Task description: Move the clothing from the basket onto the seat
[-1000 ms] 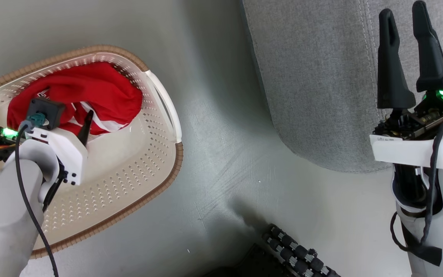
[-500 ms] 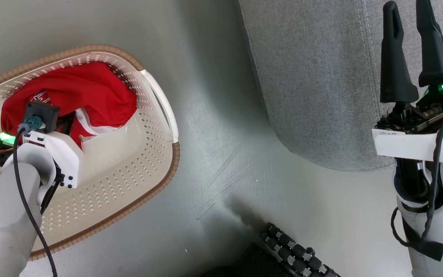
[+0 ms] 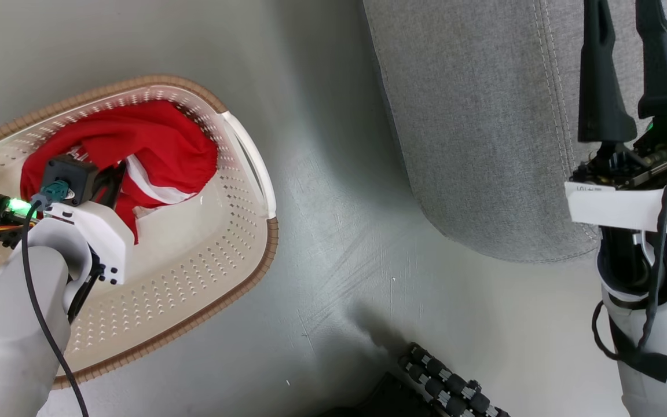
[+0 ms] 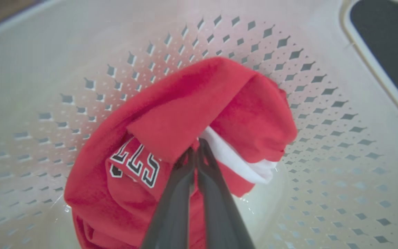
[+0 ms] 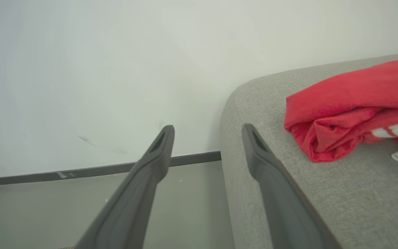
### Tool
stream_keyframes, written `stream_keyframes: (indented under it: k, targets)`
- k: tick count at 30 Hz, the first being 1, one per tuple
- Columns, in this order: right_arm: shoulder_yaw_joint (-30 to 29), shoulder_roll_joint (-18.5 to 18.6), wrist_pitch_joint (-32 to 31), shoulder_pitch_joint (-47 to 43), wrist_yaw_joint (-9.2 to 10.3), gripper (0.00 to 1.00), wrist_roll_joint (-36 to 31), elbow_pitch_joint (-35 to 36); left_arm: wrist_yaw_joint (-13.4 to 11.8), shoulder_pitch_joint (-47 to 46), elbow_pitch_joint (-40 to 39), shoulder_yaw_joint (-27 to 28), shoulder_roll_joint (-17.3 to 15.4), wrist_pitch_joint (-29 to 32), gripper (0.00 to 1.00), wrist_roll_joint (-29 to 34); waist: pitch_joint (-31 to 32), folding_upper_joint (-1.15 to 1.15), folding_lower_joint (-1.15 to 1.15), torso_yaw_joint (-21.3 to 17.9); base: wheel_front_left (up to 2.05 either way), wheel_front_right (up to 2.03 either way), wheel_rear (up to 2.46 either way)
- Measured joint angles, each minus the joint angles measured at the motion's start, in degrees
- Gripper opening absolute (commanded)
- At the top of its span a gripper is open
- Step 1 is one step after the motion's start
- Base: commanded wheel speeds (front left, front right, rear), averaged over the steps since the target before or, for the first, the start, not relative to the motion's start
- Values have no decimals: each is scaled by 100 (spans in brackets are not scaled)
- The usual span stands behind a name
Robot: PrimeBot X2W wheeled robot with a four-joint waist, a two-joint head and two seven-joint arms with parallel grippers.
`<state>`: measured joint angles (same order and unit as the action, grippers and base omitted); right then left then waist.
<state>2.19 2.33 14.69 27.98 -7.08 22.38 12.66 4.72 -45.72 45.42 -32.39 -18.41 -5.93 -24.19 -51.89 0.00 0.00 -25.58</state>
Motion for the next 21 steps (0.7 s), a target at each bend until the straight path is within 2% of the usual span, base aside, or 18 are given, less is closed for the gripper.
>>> stream_keyframes:
  k: [14,21]
  targets:
    - [-120,1,0,81,0,100,-91,-68,151,59,-119,-181,196,-564,0,-53,417,0,0,182,0,0,0]
    - [-125,1,0,80,0,100,-383,-169,157,235,-233,-202,249,-712,0,-113,707,0,0,309,0,0,0]
